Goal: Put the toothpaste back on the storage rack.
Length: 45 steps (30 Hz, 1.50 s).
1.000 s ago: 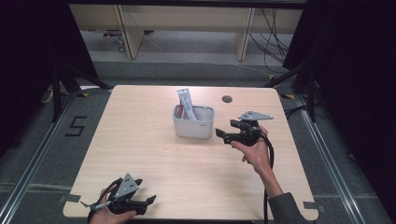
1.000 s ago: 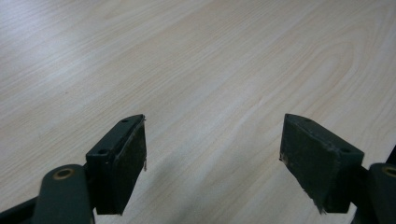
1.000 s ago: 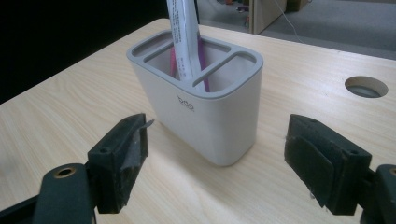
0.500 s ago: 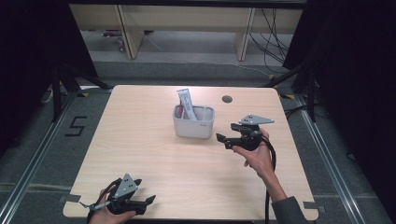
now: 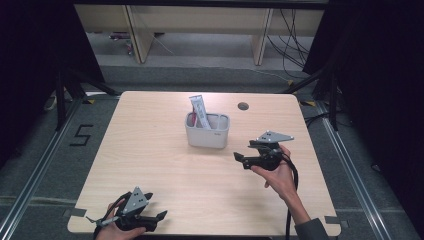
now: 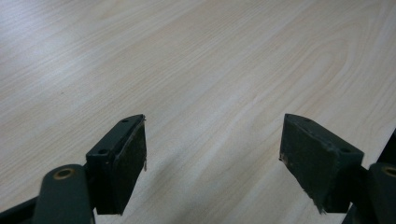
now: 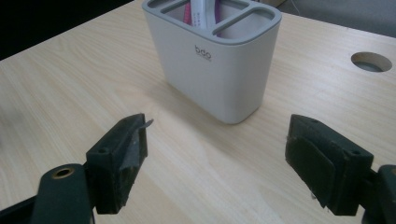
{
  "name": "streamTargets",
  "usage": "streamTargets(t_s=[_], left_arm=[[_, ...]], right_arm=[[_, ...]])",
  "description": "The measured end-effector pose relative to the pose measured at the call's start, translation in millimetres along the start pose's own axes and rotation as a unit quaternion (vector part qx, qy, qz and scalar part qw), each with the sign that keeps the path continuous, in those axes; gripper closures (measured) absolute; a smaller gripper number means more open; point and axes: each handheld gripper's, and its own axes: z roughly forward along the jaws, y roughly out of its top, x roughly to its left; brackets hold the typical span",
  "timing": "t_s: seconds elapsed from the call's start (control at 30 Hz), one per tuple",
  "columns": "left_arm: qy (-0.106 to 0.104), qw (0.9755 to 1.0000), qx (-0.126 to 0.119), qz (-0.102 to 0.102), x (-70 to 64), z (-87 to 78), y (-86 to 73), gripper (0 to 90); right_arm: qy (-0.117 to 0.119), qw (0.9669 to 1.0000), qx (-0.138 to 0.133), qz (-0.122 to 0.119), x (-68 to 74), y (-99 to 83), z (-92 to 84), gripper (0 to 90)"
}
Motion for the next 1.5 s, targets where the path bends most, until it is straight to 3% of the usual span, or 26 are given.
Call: streamTargets(t_s=[0.03,0.07,0.1,0.17,0.23,0.27,0.3,0.33,0.37,0.4,0.43,0.7,0.73,0.77,0.83,0.87,1.0,1.03,1.2,1.23,1.27,1.4,1.5], left_arm=[[0.001,1.0000,0.000,0.000,0.1,-0.2,0.0,22.5],[0.006,1.0000,0.004,0.005,1.1,-0.9,0.2,22.5],[0.005,0.9999,0.006,0.008,1.8,-1.0,0.1,22.5],[0.006,0.9999,0.005,0.009,1.8,-0.9,-0.3,22.6],[0.006,0.9999,0.007,0.007,1.1,-1.4,-0.3,22.5],[0.005,1.0000,0.003,0.002,0.5,-0.6,-0.4,22.5],[0.001,1.0000,0.004,0.000,-0.3,-0.8,-0.4,22.6],[0.002,1.0000,0.008,0.003,0.0,-1.7,-0.5,22.6],[0.003,1.0000,0.004,-0.002,-0.6,-1.5,-0.7,22.6],[0.004,1.0000,0.008,0.003,0.2,-2.5,-0.6,22.6],[0.006,0.9999,0.008,0.003,0.6,-2.6,-0.6,22.6],[0.009,0.9999,0.006,0.005,1.0,-1.2,-1.7,22.6],[0.007,0.9999,0.010,0.006,0.9,-2.1,-1.4,22.7],[0.003,1.0000,0.003,-0.001,-0.4,-1.4,-1.5,22.6],[0.007,0.9999,0.010,0.006,1.0,-2.2,-1.6,22.6],[0.007,0.9999,0.011,0.007,1.3,-2.3,-1.6,22.6],[0.007,0.9999,0.011,0.008,1.5,-2.4,-1.9,22.6],[0.007,0.9999,0.011,0.008,1.5,-2.4,-1.9,22.6],[0.004,0.9999,0.010,0.005,0.3,-1.6,-2.2,22.5],[0.004,1.0000,0.006,0.000,-0.3,-1.2,-2.2,22.5],[0.008,0.9998,0.012,0.009,1.3,-2.1,-2.1,22.5],[0.004,1.0000,0.005,-0.001,0.6,-1.8,-2.2,22.5],[0.006,1.0000,0.004,-0.001,0.1,-1.5,-2.5,22.5]], right_arm=[[-0.005,1.0000,0.004,0.007,2.2,-1.3,-2.0,22.1],[-0.007,1.0000,0.003,-0.002,2.0,-2.1,-3.1,22.2],[-0.002,0.9999,0.007,0.009,4.0,-3.5,-4.3,22.1],[-0.008,1.0000,0.001,-0.004,4.3,-6.6,-4.5,22.3],[0.000,0.9998,0.011,0.014,9.2,-10.5,-4.7,22.3],[0.000,0.9999,0.009,-0.007,7.0,-11.4,-3.4,22.3],[-0.010,0.9998,0.016,0.000,9.0,-13.0,-4.2,22.3],[-0.008,0.9998,0.014,-0.007,8.8,-14.1,-3.6,22.3],[-0.004,0.9997,0.023,0.005,11.4,-15.6,-4.0,22.3],[0.002,0.9998,0.018,-0.005,10.8,-16.9,-2.8,22.3],[-0.004,0.9997,0.025,0.005,13.1,-17.6,-4.8,22.3],[0.002,0.9995,0.031,-0.009,17.5,-29.5,-6.1,22.5],[0.006,0.9995,0.031,0.003,19.9,-31.0,-5.7,22.5],[0.005,0.9994,0.034,-0.007,19.4,-31.8,-6.2,22.5],[0.011,0.9993,0.036,-0.006,20.9,-34.2,-6.1,22.4],[0.008,0.9993,0.037,0.006,24.4,-37.0,-6.5,22.4],[0.007,0.9990,0.042,-0.011,24.4,-42.1,-8.9,22.2],[0.008,0.9990,0.044,-0.002,25.7,-44.3,-9.8,22.2],[0.008,0.9989,0.046,-0.006,25.2,-51.8,-12.9,22.0],[0.011,0.9987,0.051,0.002,26.3,-52.8,-14.3,22.0],[0.009,0.9989,0.047,-0.002,25.4,-53.8,-14.9,22.0],[0.013,0.9986,0.051,0.009,27.4,-58.4,-18.0,22.0],[0.007,0.9990,0.044,-0.007,26.7,-62.1,-19.3,22.0]])
